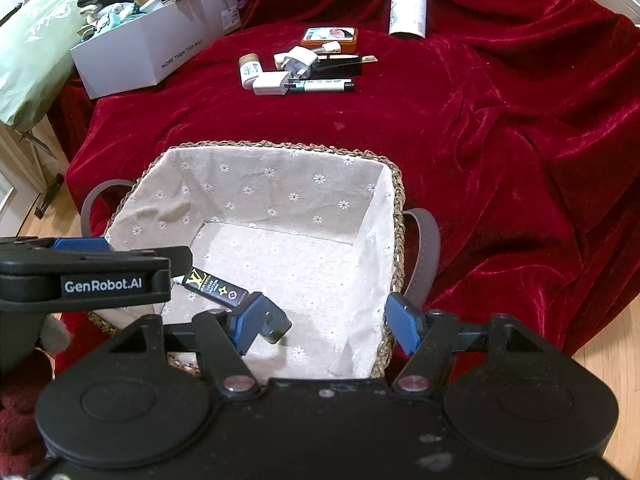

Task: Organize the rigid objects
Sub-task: 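Open the left tool to drop the black lighter into the basket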

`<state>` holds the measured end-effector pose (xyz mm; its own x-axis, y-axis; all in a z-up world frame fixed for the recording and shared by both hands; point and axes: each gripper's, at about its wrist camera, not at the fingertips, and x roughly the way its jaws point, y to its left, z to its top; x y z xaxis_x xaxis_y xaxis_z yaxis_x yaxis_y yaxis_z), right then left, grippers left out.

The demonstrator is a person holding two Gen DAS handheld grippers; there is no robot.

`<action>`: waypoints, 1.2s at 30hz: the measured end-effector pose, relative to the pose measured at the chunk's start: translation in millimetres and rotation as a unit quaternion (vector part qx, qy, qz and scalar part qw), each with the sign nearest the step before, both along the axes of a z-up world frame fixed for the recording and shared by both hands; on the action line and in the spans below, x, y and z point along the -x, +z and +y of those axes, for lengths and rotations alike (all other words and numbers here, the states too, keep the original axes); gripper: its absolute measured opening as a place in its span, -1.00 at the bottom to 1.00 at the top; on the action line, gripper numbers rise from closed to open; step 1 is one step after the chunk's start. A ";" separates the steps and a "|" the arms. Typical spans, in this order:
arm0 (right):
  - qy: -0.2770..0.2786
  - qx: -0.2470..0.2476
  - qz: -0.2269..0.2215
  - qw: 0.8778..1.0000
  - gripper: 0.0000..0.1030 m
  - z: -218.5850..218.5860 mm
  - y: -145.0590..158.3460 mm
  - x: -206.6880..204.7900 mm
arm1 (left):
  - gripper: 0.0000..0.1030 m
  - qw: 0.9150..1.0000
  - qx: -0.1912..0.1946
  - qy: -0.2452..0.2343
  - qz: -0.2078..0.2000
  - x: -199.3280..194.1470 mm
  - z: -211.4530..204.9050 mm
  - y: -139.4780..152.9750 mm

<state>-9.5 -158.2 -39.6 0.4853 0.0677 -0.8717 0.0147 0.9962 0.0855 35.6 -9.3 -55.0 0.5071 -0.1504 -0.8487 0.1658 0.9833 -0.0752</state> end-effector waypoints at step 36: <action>-0.123 -0.152 -0.011 0.981 0.68 -56.5 16.4 1.1 | 0.71 0.984 -0.127 -0.111 -0.063 11.2 -50.3 20.7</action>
<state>-10.6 -214.8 -23.2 0.5382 0.2006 -0.8186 0.2462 0.8915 0.3803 24.3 -59.6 -34.3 0.5897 -0.0615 -0.8052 0.3715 0.9060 0.2028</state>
